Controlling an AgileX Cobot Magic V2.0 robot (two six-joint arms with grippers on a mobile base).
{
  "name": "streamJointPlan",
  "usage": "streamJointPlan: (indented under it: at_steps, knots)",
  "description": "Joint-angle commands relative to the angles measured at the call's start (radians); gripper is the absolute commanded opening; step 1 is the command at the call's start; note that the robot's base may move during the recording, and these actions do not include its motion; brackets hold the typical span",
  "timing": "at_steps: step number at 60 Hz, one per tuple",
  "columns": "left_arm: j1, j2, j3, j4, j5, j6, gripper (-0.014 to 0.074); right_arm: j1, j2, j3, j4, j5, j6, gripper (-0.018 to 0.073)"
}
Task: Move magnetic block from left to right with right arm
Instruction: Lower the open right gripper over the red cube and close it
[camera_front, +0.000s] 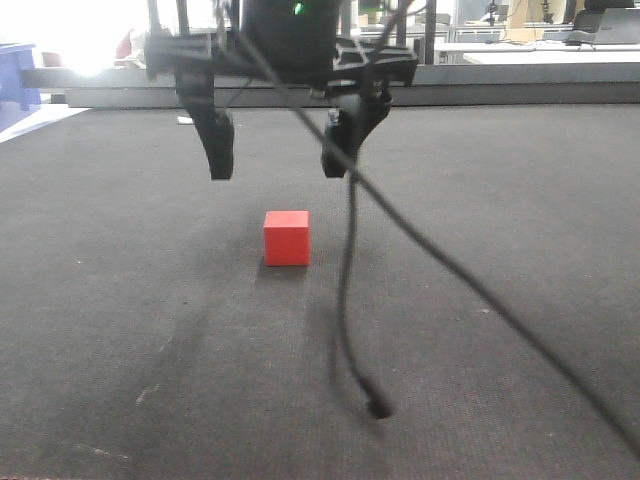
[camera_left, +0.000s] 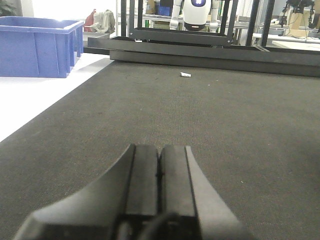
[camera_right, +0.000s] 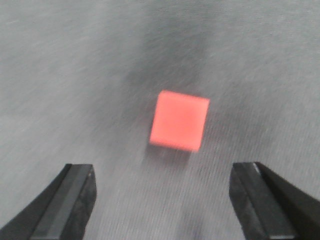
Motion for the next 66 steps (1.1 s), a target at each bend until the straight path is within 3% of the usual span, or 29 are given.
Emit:
streamJointPlan:
  at_steps: [1,53,60,66]
  knots:
    - [0.002,-0.013,0.009,0.0,-0.088,-0.007,-0.0116,-0.003,-0.018,-0.073,-0.054,-0.012,0.048,0.0635]
    - [0.002,-0.013,0.009,0.0,-0.088,-0.007,-0.0116,-0.055,0.119,-0.1,-0.049,-0.113,0.081,0.0629]
    - [0.002,-0.013,0.009,0.0,-0.088,-0.007,-0.0116,-0.055,0.121,-0.1,-0.03,-0.11,0.052,0.0536]
    - [0.002,-0.013,0.009,0.0,-0.088,-0.007,-0.0116,-0.055,0.121,-0.1,-0.006,-0.106,0.015,0.0365]
